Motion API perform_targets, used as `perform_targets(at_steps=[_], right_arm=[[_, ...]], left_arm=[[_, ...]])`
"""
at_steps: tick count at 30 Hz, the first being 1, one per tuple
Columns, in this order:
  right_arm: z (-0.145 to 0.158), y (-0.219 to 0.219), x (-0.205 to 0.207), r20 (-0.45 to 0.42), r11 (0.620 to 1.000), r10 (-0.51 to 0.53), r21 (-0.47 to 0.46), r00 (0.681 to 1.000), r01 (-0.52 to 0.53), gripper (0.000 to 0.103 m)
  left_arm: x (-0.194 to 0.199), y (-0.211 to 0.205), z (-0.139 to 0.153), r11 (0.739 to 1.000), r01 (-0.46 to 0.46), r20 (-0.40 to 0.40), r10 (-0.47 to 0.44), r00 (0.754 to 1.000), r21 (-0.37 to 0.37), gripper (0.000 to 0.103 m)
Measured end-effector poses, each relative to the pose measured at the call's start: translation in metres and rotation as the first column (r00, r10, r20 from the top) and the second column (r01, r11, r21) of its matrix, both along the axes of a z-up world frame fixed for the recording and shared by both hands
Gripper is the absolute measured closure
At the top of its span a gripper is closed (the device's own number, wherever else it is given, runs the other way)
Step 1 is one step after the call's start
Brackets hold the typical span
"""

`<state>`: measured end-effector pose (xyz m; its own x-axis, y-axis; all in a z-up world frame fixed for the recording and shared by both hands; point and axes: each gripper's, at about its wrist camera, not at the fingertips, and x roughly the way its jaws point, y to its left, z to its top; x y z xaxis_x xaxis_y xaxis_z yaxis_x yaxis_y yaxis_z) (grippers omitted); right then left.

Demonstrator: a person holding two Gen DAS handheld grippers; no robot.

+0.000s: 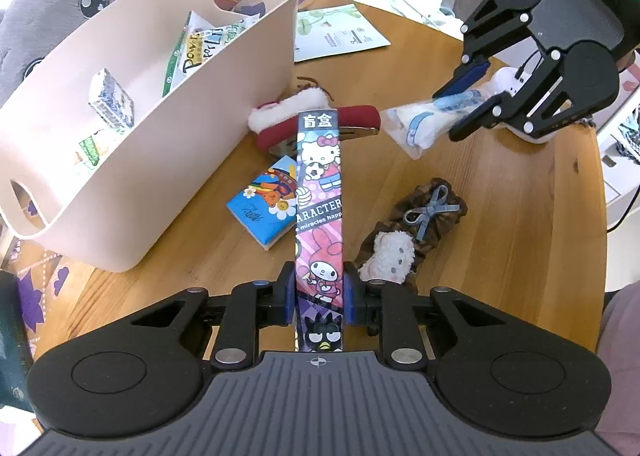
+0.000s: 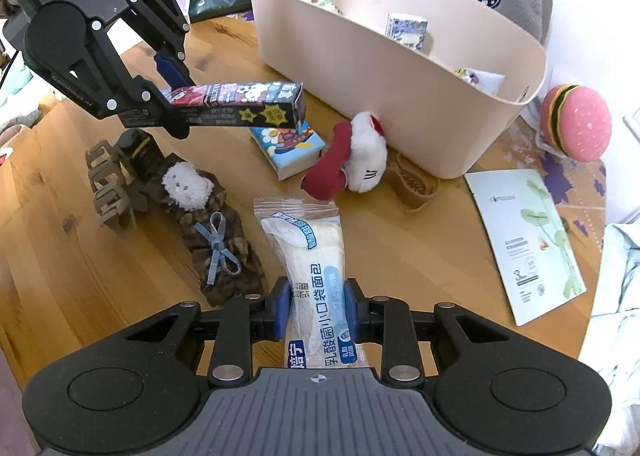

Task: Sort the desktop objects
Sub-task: 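Grasp Hello Kitty strip with left gripper while right grasps bread bag, lift to basket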

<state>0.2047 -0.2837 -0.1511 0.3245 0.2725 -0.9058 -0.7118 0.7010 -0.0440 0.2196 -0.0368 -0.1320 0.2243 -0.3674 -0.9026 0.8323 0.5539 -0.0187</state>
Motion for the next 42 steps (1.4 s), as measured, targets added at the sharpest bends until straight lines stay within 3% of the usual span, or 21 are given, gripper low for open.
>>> perform_targets(at_steps=[9,17,27,34,42], right_arm=[[0.017,-0.01,-0.009,0.033,1.0,-0.023,-0.001,0.999,0.023,0.076],[0.033,-0.013,-0.006,0.073,0.999,-0.034,0.002,0.997,0.034,0.076],[0.063,-0.016,0.011,0.143,1.0,-0.031,0.008,0.989,0.03,0.076],[0.088,-0.011,0.038,0.212,1.0,-0.022,0.017,0.977,0.019,0.076],[0.106,0.005,0.078,0.276,0.999,-0.028,0.043,0.961,0.016,0.076]], left_arm=[[0.001,-0.003,0.0,1.0,-0.012,0.014,0.012,1.0,-0.014,0.08],[0.006,0.007,0.026,0.999,-0.017,0.052,0.02,0.998,-0.046,0.08],[0.019,0.03,0.062,0.992,-0.08,0.11,0.091,0.99,-0.101,0.08],[0.043,0.044,0.097,0.975,-0.149,0.155,0.176,0.972,-0.166,0.08],[0.087,0.047,0.116,0.959,-0.222,0.215,0.258,0.942,-0.176,0.08]])
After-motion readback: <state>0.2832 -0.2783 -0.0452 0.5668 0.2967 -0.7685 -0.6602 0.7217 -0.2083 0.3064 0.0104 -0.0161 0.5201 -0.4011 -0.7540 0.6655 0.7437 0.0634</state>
